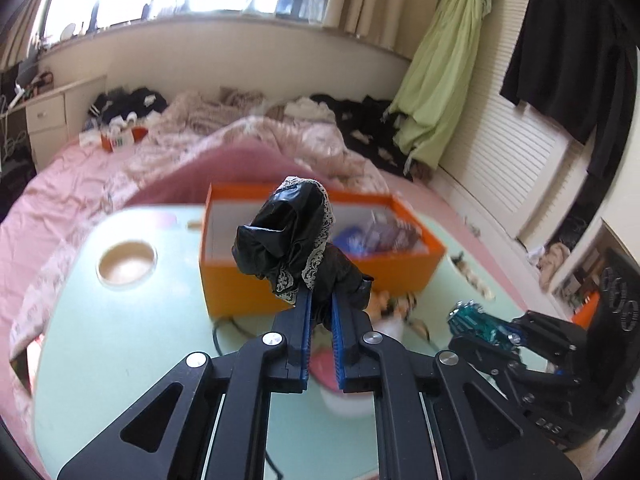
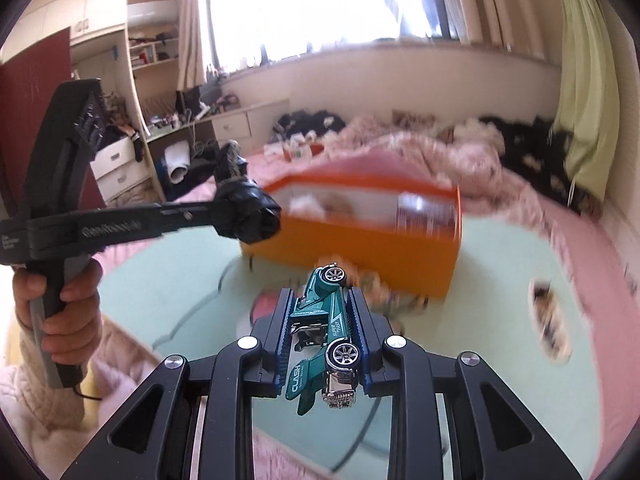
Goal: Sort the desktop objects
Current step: 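Drop the green car into the orange box with right while left drops the black bag in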
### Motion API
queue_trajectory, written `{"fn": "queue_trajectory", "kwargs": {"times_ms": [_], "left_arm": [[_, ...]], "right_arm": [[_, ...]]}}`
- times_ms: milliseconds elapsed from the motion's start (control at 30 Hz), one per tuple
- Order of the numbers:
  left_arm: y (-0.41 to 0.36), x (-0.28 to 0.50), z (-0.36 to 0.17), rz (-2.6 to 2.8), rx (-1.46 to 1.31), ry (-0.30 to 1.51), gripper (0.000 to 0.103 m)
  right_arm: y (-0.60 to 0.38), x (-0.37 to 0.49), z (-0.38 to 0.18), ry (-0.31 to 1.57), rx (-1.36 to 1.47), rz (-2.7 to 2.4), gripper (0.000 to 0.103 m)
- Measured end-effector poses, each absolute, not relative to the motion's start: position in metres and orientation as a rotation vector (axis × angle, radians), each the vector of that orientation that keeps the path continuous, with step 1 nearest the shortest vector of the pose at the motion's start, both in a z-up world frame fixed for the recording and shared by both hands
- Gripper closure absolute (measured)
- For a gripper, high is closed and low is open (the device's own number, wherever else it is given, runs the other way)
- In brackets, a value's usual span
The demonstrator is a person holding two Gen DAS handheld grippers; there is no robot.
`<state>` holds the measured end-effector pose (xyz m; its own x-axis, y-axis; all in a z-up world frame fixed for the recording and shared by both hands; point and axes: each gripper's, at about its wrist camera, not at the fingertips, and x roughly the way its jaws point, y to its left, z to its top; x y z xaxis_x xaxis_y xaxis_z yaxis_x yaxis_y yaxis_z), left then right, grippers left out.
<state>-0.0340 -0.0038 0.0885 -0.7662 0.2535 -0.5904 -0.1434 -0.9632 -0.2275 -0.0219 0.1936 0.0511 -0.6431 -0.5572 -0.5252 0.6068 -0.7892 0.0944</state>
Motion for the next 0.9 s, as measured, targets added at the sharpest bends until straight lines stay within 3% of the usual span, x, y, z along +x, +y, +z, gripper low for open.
{"fn": "queue_trajectory", "kwargs": {"times_ms": [133, 300, 400, 467, 500, 633, 733, 900], "left_arm": [[-0.005, -0.064, 0.103, 2.786, -0.949, -0.267, 0.093], [-0.006, -0.106, 0.093, 2.825, -1.031, -0.286, 0.091], [-0.013, -0.119, 0.075, 2.813, -1.085, -0.411, 0.08], [-0.012, -0.124, 0.063, 2.752, -1.132, -0.424, 0.056], [-0.012, -0.124, 0.06, 2.745, -1.145, -0.414, 0.05], [-0.011, -0.102, 0.07, 2.843, -1.046, -0.39, 0.029], [-0.012, -0.078, 0.083, 2.877, -0.945, -0.368, 0.025], [0.002, -0.037, 0.094, 2.869, -0.89, -0.209, 0.022]], "right_arm": [[0.177, -0.052, 0.083, 0.152, 0.69, -2.42, 0.077], [0.16, -0.102, 0.082, 0.11, 0.782, -2.42, 0.077], [0.15, -0.126, 0.068, 0.115, 0.849, -2.43, 0.077], [0.149, -0.135, 0.064, 0.112, 0.861, -2.461, 0.068], [0.15, -0.139, 0.064, 0.106, 0.862, -2.475, 0.061], [0.159, -0.127, 0.072, 0.067, 0.818, -2.478, 0.047], [0.165, -0.111, 0.08, 0.071, 0.768, -2.511, 0.029], [0.178, -0.075, 0.086, 0.058, 0.724, -2.482, 0.023]]}}
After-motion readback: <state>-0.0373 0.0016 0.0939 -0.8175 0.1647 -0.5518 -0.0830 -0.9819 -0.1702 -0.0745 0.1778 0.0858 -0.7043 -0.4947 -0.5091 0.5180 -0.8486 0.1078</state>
